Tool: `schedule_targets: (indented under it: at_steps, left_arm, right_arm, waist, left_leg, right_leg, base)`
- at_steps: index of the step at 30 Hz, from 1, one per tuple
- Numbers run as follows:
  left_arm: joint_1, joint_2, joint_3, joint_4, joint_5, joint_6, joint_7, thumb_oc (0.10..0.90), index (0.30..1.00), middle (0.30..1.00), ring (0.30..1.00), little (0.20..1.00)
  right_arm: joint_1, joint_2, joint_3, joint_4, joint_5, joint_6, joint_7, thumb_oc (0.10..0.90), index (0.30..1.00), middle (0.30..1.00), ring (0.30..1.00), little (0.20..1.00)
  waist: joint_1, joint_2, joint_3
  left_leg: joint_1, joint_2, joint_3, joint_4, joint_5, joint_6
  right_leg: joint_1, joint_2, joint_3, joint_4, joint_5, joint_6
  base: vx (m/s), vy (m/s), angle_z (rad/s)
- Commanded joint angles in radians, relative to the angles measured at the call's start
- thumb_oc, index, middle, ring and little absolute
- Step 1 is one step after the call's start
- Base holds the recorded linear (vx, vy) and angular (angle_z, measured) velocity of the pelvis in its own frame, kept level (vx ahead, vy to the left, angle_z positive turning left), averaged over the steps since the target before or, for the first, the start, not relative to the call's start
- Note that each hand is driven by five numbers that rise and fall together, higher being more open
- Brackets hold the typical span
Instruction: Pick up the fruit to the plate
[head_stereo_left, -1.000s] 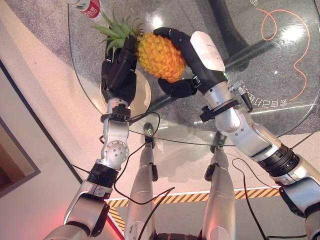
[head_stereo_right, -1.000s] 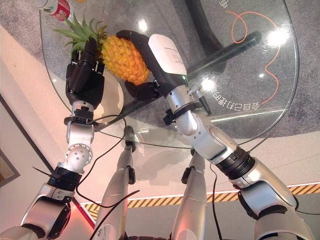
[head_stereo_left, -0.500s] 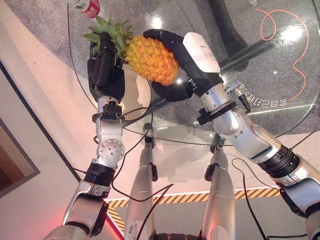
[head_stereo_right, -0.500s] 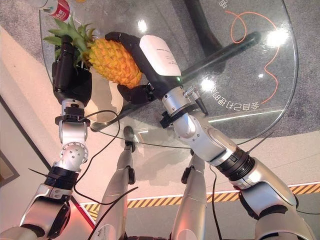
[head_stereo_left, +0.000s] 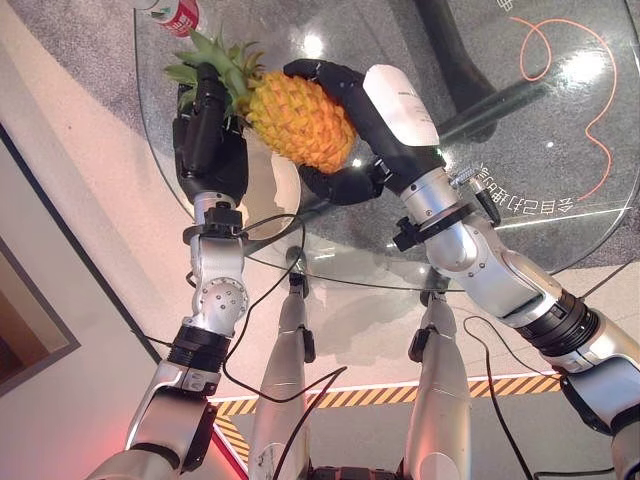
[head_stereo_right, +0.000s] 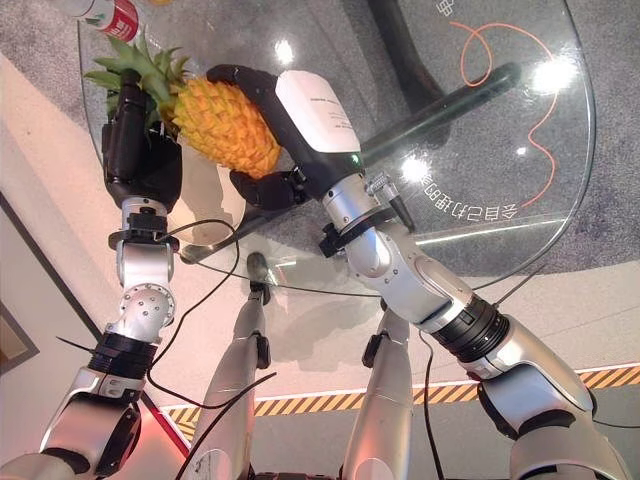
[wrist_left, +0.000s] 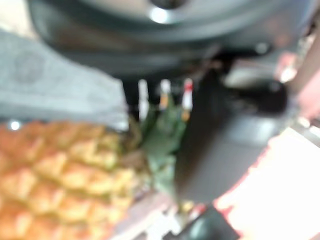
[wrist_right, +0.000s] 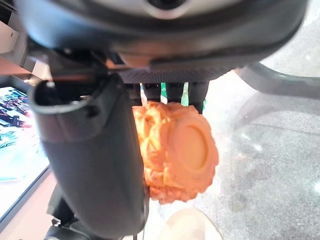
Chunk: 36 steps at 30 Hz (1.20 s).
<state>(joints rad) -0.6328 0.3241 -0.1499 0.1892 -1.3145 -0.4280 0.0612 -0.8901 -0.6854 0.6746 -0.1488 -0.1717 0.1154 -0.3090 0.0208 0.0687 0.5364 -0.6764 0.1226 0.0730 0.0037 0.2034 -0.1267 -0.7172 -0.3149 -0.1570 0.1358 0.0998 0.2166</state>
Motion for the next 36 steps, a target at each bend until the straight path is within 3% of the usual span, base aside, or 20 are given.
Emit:
schedule_targets:
  at_steps: [1, 16, 25, 36]
  left_arm:
    - [-0.122, -0.009, -0.059, -0.166, 0.063, -0.072, -0.101, 0.100, 0.300, 0.300, 0.300, 0.200]
    - [-0.127, -0.033, -0.031, -0.164, 0.116, -0.147, -0.010, 0.100, 0.300, 0.300, 0.300, 0.200]
    - [-0.128, -0.035, -0.006, -0.156, 0.226, -0.196, 0.099, 0.100, 0.300, 0.300, 0.300, 0.200]
    - [-0.127, -0.042, 0.017, -0.144, 0.276, -0.213, 0.151, 0.100, 0.300, 0.300, 0.300, 0.200]
  right_arm:
    - [-0.127, 0.046, -0.033, -0.120, -0.003, -0.075, -0.047, 0.800, 0.900, 0.900, 0.900, 0.900]
    - [-0.111, 0.072, -0.059, -0.107, -0.007, -0.066, -0.078, 0.800, 0.900, 0.900, 0.900, 0.900]
    - [-0.102, 0.086, -0.073, -0.105, -0.019, -0.058, -0.076, 0.800, 0.900, 0.900, 0.900, 0.900]
    - [-0.095, 0.091, -0.088, -0.100, -0.029, -0.065, -0.075, 0.800, 0.900, 0.900, 0.900, 0.900]
  waist:
    - [0.019, -0.016, -0.016]
    - [0.021, -0.018, -0.016]
    - [0.023, -0.019, -0.016]
    - [0.024, -0.019, -0.016]
  left_leg:
    - [0.026, 0.002, -0.008, -0.003, -0.020, -0.006]
    - [0.019, 0.001, -0.011, -0.003, -0.019, -0.006]
    - [0.027, 0.001, -0.011, -0.007, -0.019, -0.008]
    - [0.019, 0.001, -0.012, -0.006, -0.019, -0.008]
  right_leg:
    - [0.026, -0.008, -0.052, -0.036, 0.093, 0.013]
    - [0.020, -0.008, -0.054, -0.034, 0.091, 0.012]
    - [0.027, -0.007, -0.055, -0.034, 0.089, 0.010]
    - [0.020, -0.006, -0.055, -0.030, 0.085, 0.009]
  base:
    - [0.00, 0.000, 0.00]
    - [0.00, 0.000, 0.00]
    - [0.00, 0.000, 0.00]
    - [0.00, 0.000, 0.00]
